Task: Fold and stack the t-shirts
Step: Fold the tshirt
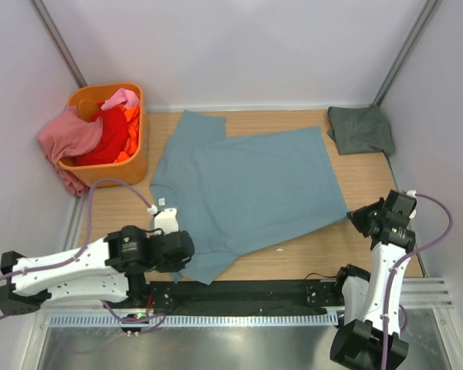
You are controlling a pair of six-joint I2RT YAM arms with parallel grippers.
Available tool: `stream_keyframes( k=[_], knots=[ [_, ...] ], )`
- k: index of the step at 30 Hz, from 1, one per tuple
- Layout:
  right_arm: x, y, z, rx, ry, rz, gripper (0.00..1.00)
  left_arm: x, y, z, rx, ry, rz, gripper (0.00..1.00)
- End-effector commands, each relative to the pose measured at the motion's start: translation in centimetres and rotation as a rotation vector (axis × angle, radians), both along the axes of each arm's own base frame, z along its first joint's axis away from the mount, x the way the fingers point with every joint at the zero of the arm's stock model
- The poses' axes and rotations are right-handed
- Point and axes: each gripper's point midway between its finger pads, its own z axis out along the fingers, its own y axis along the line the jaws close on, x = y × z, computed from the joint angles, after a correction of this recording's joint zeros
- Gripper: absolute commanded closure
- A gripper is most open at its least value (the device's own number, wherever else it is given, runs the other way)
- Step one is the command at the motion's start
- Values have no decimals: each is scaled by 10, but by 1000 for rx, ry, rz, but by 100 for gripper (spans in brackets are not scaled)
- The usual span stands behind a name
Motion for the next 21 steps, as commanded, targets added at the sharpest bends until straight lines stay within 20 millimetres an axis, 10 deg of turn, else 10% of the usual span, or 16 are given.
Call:
stream_keyframes(
  k=[1,11,21],
  knots=[
    [30,0,37,-43,-116,105,99,23,-18,5,74,-13,-69,100],
    [97,45,23,-40,9,480,99,114,-28,44,191,-12,-112,100],
    [135,31,35,-143,-39,489,99,171,6,68,224,-25,-42,100]
  ],
)
